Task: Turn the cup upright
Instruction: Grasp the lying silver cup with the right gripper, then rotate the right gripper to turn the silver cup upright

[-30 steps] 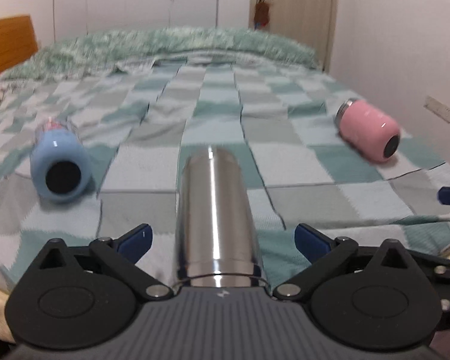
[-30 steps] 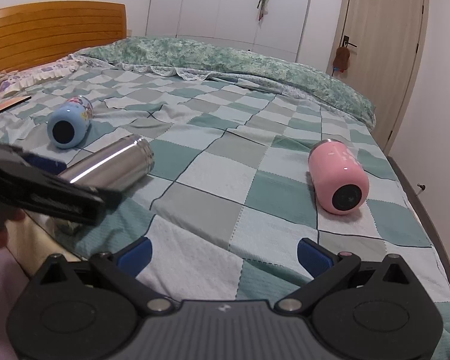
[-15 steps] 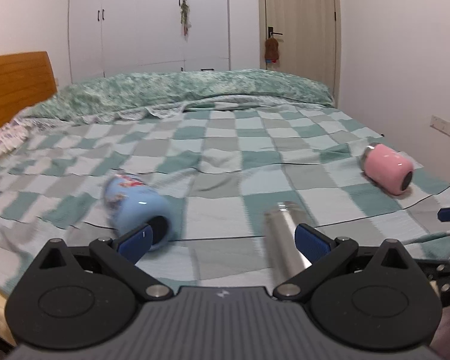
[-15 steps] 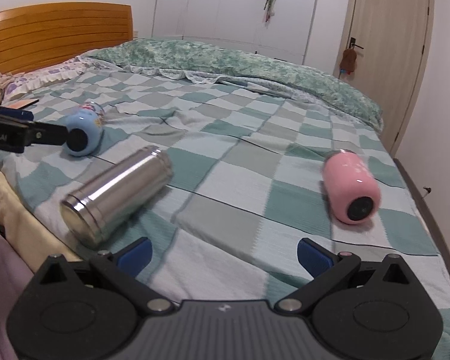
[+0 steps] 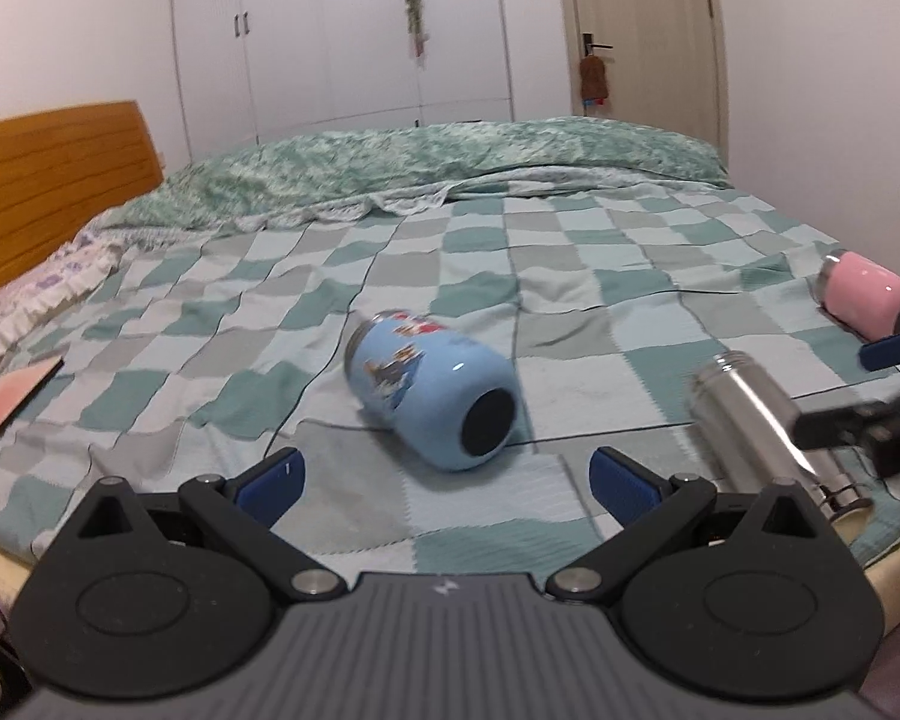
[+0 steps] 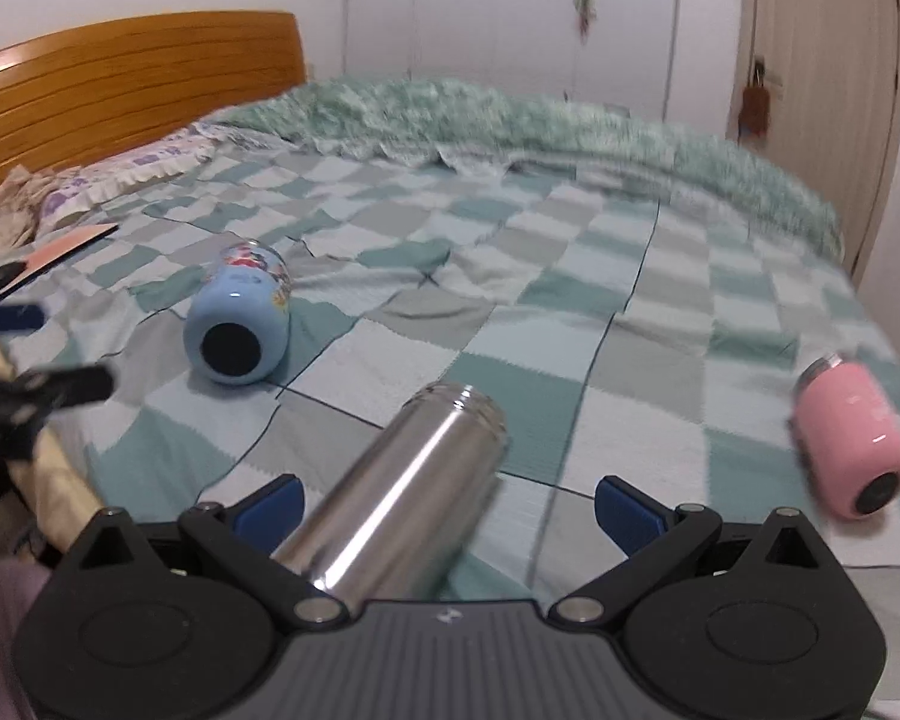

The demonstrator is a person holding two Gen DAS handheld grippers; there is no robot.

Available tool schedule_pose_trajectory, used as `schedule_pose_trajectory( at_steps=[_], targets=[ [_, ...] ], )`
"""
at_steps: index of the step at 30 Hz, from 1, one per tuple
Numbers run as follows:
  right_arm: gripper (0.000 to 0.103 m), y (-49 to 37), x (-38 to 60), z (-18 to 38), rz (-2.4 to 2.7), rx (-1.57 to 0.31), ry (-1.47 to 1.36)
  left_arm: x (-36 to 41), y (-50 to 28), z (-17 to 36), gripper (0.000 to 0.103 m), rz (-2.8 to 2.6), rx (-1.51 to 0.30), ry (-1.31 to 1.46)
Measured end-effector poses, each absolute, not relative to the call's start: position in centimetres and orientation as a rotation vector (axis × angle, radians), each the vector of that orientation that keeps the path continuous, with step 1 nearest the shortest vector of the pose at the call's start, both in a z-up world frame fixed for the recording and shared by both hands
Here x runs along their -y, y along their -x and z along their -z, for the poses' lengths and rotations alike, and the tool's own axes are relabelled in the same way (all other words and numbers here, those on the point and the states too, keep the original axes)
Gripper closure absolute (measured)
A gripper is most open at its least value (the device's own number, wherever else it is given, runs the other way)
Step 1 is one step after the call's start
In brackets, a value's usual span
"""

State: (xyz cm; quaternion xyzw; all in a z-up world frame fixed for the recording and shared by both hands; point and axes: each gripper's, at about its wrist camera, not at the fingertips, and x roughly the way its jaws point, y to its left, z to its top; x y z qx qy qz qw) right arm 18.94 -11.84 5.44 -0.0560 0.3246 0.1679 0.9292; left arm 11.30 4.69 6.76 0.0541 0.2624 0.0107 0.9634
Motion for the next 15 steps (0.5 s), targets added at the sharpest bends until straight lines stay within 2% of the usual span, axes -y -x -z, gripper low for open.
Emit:
schedule_pose_trajectory(
  at_steps=[7, 10, 11, 12, 15],
  targets=[
    [0.002, -26.3, 11.7, -2.1, -0.254, -0.881, -0.165, -6.9, -11.7, -5.7, 0.000, -0.049, -0.551, -0.049],
    [0.015, -27.5, 11.8, -0.9, -0.272, -0.952, -0.239, -7.5, -11.3, -5.6, 0.000, -0.048, -0.544, -0.031],
    [0.031, -27.6, 11.8, -0.7, -0.267, -0.964, -0.243, -7.7, -11.2, -5.6, 0.000, -0.049, -0.545, -0.025],
    [0.037, -27.5, 11.9, -0.8, -0.275, -0.958, -0.249, -7.8, -11.1, -5.5, 0.000, -0.050, -0.544, -0.018],
    [0.037, -26.3, 12.3, -1.7, -0.312, -0.919, -0.273, -8.1, -10.8, -5.6, 0.000, -0.049, -0.538, 0.000]
  ],
)
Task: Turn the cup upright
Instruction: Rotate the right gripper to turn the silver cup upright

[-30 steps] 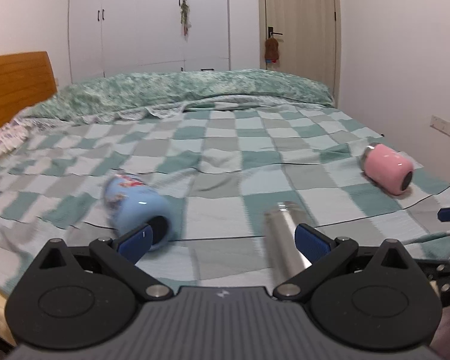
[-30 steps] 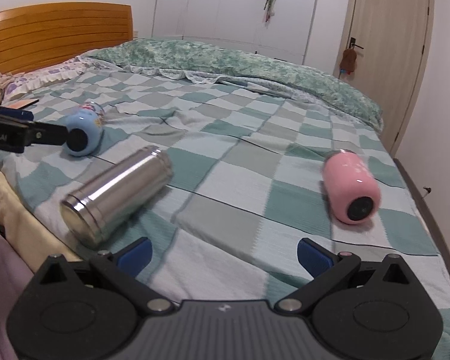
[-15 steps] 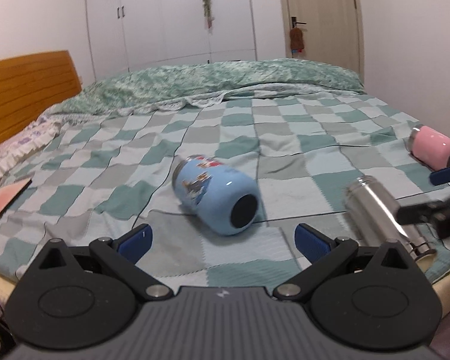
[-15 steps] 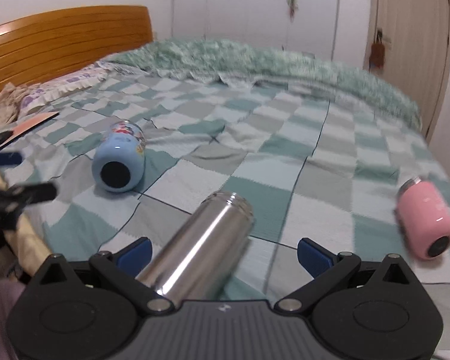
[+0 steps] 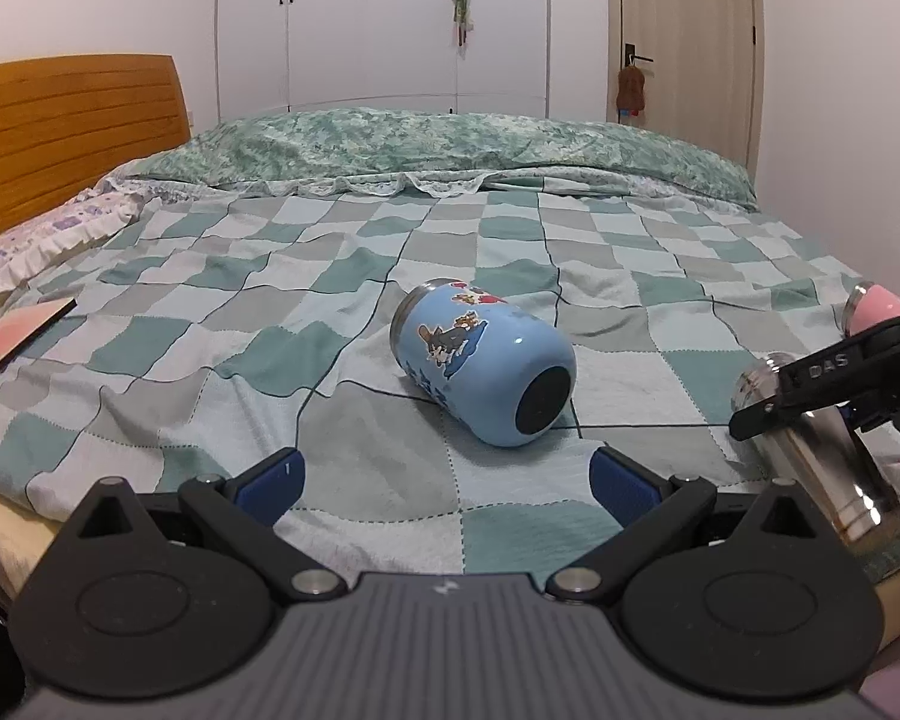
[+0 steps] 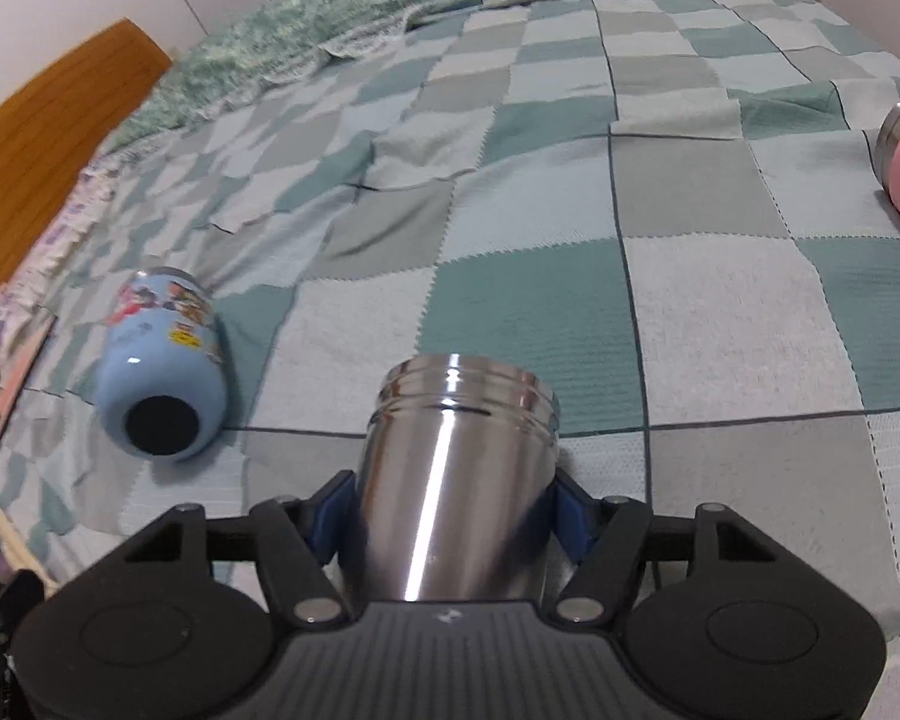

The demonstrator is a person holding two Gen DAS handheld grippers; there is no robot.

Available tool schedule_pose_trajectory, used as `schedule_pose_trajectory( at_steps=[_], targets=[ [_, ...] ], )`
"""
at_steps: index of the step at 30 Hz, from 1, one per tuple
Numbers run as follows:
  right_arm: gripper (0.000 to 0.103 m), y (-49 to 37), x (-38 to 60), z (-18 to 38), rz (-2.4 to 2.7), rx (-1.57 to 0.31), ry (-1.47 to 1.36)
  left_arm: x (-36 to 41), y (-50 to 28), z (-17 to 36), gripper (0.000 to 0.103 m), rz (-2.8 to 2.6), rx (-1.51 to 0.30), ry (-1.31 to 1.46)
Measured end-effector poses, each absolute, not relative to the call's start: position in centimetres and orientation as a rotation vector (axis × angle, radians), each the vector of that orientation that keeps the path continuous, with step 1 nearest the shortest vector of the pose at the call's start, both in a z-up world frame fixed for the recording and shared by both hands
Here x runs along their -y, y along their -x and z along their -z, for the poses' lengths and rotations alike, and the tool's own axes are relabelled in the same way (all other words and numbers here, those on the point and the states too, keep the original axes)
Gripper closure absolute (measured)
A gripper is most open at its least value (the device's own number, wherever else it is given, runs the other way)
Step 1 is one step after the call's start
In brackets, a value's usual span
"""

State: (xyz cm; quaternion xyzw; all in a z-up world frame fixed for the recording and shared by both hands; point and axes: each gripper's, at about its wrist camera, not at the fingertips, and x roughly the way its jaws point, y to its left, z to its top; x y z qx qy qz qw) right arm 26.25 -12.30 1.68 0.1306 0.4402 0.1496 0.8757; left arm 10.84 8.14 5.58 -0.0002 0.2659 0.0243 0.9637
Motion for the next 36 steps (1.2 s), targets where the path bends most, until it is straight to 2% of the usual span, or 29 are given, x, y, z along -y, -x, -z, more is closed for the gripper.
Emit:
schedule_pose_trajectory(
  at_steps=[11, 19, 31, 36],
  targets=[
    [0.038, -17.7, 14.2, -5.3, -0.391, -0.520, -0.180, -6.7, -9.7, -5.9, 0.000, -0.017, -0.521, 0.040],
    [0.040, -13.4, 15.3, -6.4, -0.408, -0.306, -0.144, -4.5, -8.4, -6.5, 0.000, 0.031, -0.495, 0.063],
    [0.041, -16.0, 16.5, -11.5, -0.240, -0.108, 0.051, -1.9, -8.1, -7.1, 0.000, 0.042, -0.465, 0.066],
    [0.041, -18.0, 16.6, -11.0, -0.188, -0.082, 0.070, -1.7, -8.3, -6.9, 0.000, 0.039, -0.470, 0.068]
  ],
)
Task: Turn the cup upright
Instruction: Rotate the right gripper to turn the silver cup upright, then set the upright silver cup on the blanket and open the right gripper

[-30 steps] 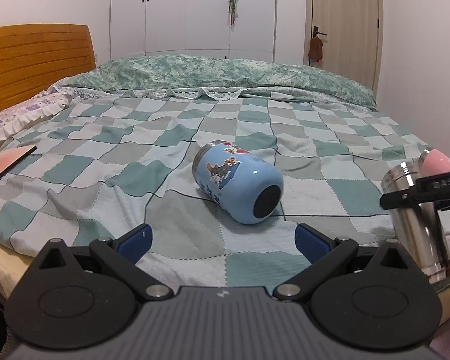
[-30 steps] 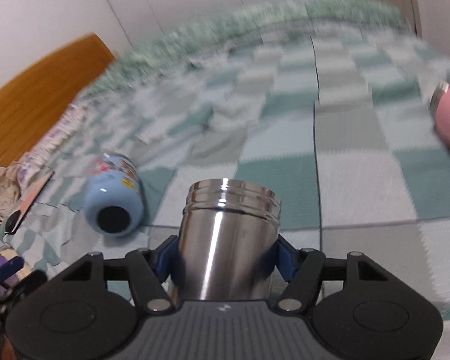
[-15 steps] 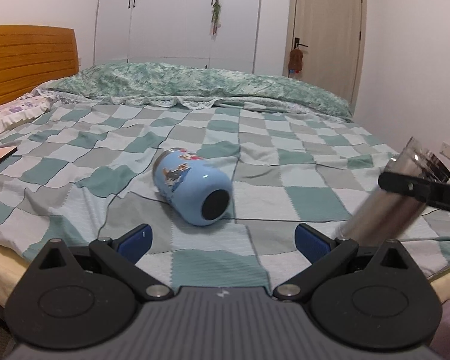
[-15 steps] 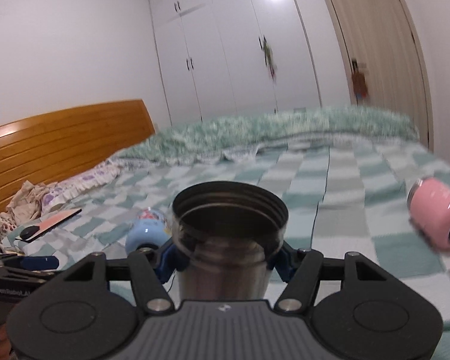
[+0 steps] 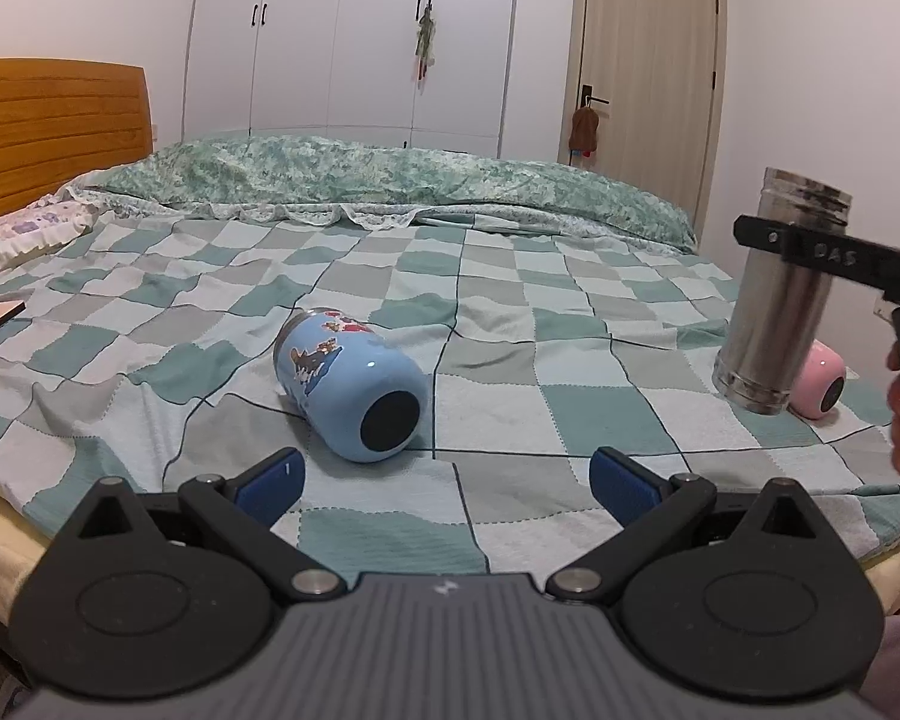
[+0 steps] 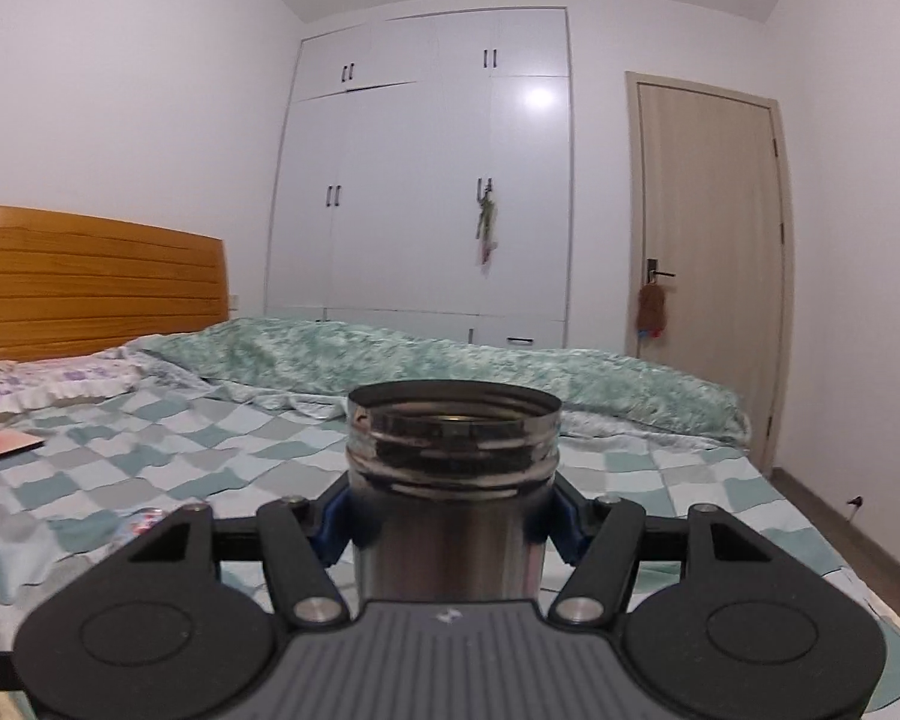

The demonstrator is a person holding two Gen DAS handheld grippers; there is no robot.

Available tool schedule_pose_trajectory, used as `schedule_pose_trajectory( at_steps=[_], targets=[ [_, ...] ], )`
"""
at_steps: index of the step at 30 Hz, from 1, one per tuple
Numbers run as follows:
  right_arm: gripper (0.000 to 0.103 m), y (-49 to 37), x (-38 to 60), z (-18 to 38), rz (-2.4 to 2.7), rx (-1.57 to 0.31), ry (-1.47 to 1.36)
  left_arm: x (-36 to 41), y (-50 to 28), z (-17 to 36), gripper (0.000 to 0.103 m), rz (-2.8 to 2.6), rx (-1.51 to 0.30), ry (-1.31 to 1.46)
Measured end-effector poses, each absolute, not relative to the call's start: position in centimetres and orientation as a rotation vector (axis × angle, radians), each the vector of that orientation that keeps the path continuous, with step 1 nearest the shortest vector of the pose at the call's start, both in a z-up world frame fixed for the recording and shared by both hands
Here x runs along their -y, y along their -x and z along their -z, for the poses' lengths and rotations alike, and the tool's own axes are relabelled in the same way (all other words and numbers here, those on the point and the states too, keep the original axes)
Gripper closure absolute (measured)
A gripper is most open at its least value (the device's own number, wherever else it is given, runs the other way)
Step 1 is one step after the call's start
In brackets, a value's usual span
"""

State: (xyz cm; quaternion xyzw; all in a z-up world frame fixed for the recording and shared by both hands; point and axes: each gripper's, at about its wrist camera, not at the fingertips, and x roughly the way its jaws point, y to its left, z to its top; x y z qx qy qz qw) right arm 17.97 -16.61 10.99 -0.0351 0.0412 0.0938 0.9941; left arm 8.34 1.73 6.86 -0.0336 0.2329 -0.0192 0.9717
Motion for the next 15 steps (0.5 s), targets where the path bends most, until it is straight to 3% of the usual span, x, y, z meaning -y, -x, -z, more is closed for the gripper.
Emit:
schedule_pose_trajectory(
  at_steps=[8, 15],
  targets=[
    [0.041, -20.8, 17.3, -3.5, -0.152, -0.197, 0.053, -2.1, -8.4, -6.0, 0.000, 0.020, -0.485, 0.085],
    [0.041, -20.5, 17.1, -2.9, -0.160, -0.187, 0.067, -2.4, -8.6, -5.9, 0.000, 0.020, -0.488, 0.100]
  ],
)
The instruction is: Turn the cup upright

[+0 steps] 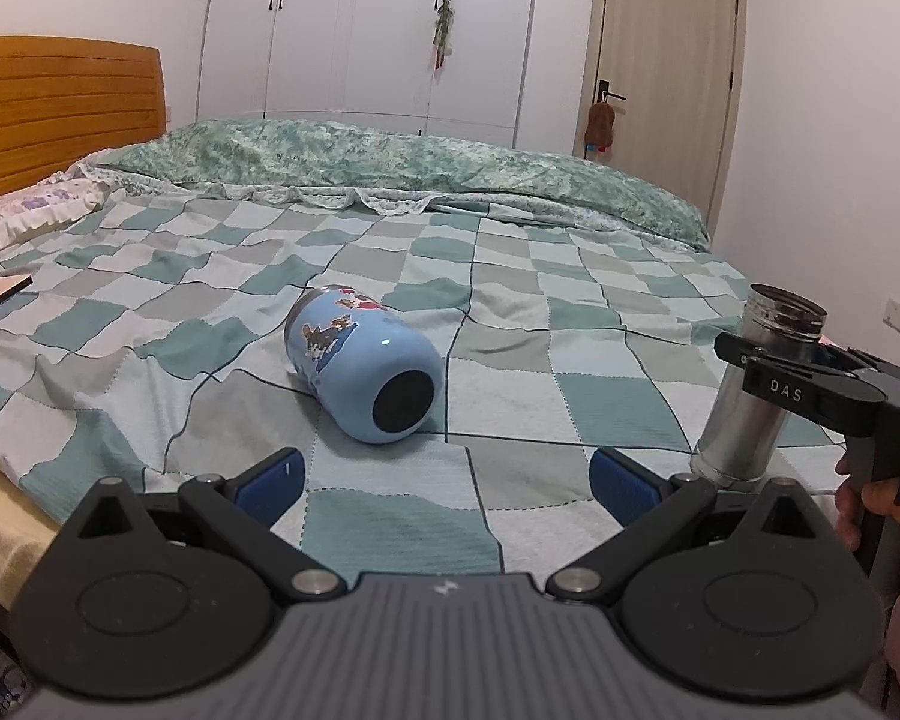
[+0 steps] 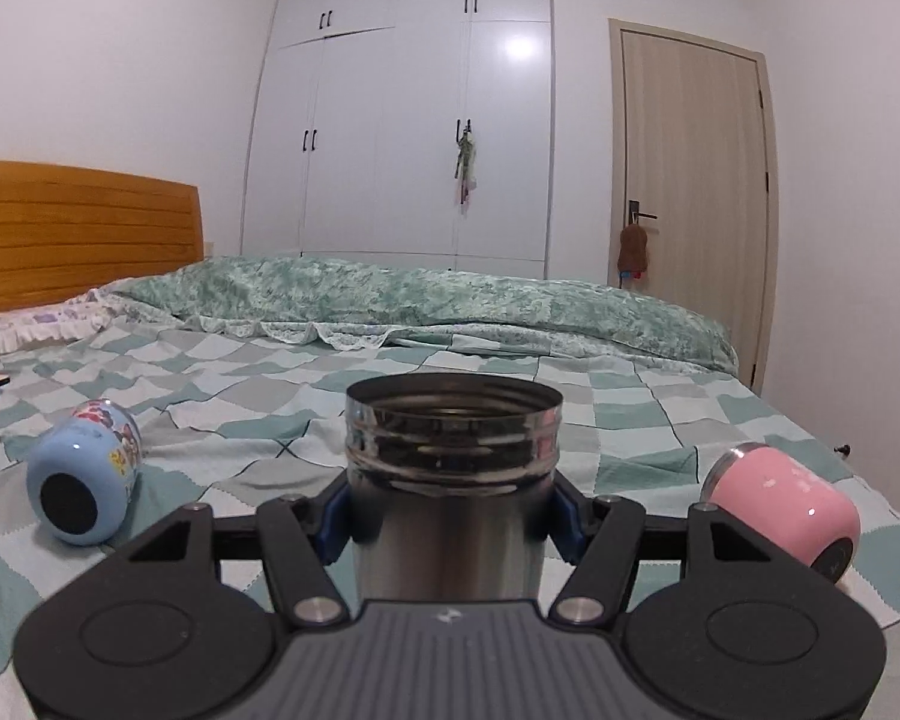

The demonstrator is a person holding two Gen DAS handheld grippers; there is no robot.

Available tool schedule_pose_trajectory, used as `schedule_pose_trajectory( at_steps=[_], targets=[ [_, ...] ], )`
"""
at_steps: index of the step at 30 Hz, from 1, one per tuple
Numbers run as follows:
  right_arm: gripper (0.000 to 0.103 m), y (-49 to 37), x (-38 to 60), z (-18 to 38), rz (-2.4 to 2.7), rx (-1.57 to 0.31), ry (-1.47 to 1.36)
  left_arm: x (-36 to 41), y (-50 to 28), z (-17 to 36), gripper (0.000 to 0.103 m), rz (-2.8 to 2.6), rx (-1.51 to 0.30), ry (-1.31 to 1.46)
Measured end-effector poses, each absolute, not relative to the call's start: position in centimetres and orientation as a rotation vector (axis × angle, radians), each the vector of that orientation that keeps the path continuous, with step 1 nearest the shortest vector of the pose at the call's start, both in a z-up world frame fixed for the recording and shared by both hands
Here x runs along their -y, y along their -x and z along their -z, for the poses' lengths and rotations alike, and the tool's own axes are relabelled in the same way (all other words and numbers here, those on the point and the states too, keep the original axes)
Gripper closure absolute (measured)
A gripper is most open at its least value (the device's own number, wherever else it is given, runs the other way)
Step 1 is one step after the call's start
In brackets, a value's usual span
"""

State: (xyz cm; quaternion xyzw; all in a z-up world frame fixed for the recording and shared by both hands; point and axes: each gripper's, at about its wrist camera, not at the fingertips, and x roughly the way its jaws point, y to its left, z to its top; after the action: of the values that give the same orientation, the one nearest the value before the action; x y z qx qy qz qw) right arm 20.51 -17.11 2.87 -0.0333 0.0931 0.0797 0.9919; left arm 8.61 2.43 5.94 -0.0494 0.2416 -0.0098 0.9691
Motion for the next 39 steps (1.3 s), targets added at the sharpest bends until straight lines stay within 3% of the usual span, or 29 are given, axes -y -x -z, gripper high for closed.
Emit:
schedule_pose_trajectory(
  at_steps=[5, 6, 7, 9, 17, 27, 39],
  targets=[
    [0.039, -19.7, 17.5, -3.1, -0.165, -0.200, 0.058, -2.1, -8.8, -5.9, 0.000, 0.025, -0.489, 0.094],
    [0.031, -19.3, 17.6, -3.5, -0.174, -0.200, 0.050, -2.0, -8.8, -5.9, 0.000, 0.029, -0.486, 0.095],
    [0.013, -18.6, 17.9, -3.8, -0.179, -0.184, 0.040, -2.0, -8.7, -6.0, 0.000, 0.034, -0.480, 0.096],
    [0.000, -16.9, 18.2, -4.3, -0.181, -0.129, 0.033, -1.8, -8.5, -6.1, 0.000, 0.040, -0.464, 0.089],
    [0.000, -9.9, 19.6, -4.6, -0.257, -0.101, 0.077, -1.7, -6.1, -5.7, 0.000, 0.073, -0.336, 0.090],
    [0.000, -2.5, 21.7, -0.4, -0.176, -0.087, 0.114, -2.9, -1.5, -1.6, 0.000, 0.006, -0.177, 0.075],
    [0.000, -0.9, 23.2, 1.4, -0.105, -0.021, 0.066, -2.0, 0.9, 0.6, 0.000, -0.019, -0.104, -0.001]
  ],
)
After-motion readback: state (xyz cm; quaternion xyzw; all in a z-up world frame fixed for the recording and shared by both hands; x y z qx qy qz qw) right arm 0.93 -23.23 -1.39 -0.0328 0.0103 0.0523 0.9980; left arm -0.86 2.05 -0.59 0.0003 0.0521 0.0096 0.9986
